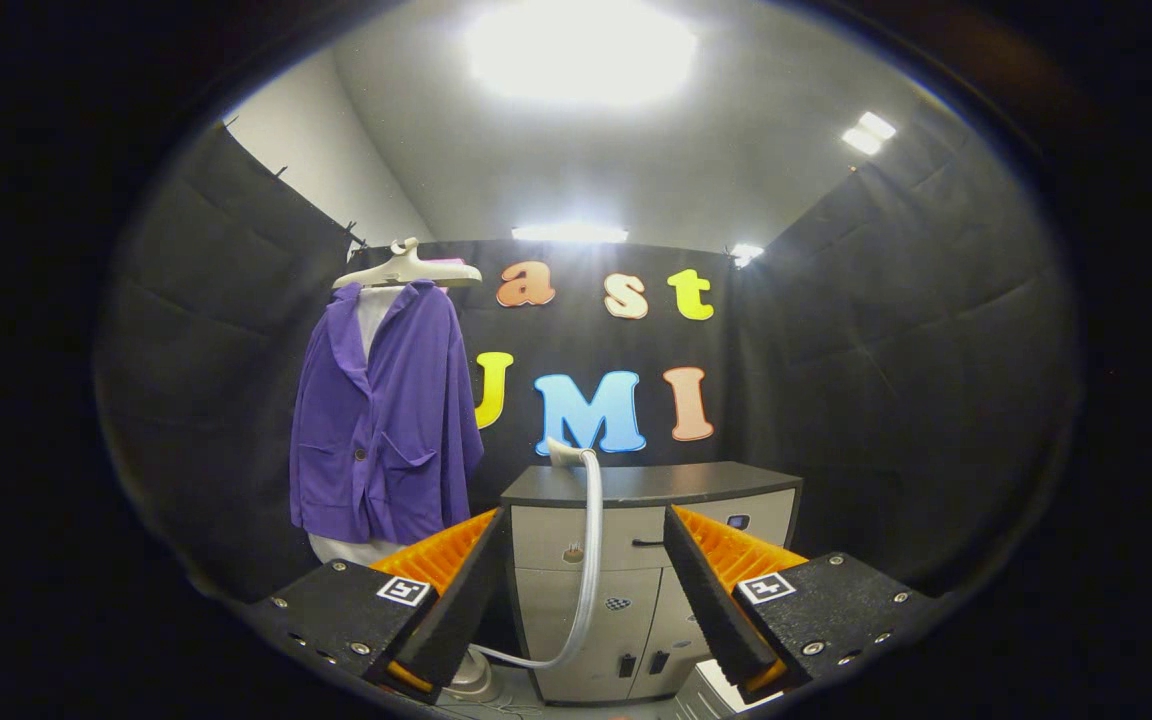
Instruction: Iron the clothes twice with a garment steamer, once on the left side and once on the right side.
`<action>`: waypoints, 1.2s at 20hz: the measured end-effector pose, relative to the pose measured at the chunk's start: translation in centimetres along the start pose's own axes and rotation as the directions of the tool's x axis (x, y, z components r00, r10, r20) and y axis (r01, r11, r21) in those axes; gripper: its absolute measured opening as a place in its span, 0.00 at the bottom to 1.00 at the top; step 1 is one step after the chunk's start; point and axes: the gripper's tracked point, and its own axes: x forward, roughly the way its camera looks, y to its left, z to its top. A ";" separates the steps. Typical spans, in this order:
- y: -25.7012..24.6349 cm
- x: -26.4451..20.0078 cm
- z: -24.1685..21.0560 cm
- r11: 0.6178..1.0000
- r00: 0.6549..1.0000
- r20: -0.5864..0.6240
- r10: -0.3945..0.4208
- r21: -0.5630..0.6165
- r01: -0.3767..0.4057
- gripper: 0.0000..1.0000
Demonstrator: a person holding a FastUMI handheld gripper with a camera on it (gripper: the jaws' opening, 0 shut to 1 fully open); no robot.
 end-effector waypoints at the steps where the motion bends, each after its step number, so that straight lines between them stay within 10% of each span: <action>1: -0.1 0.2 -0.1 1.000 1.000 0.000 -0.003 0.000 0.003 0.95; 24: 2.8 4.8 7.4 1.000 0.995 0.094 -0.029 -0.009 0.030 0.95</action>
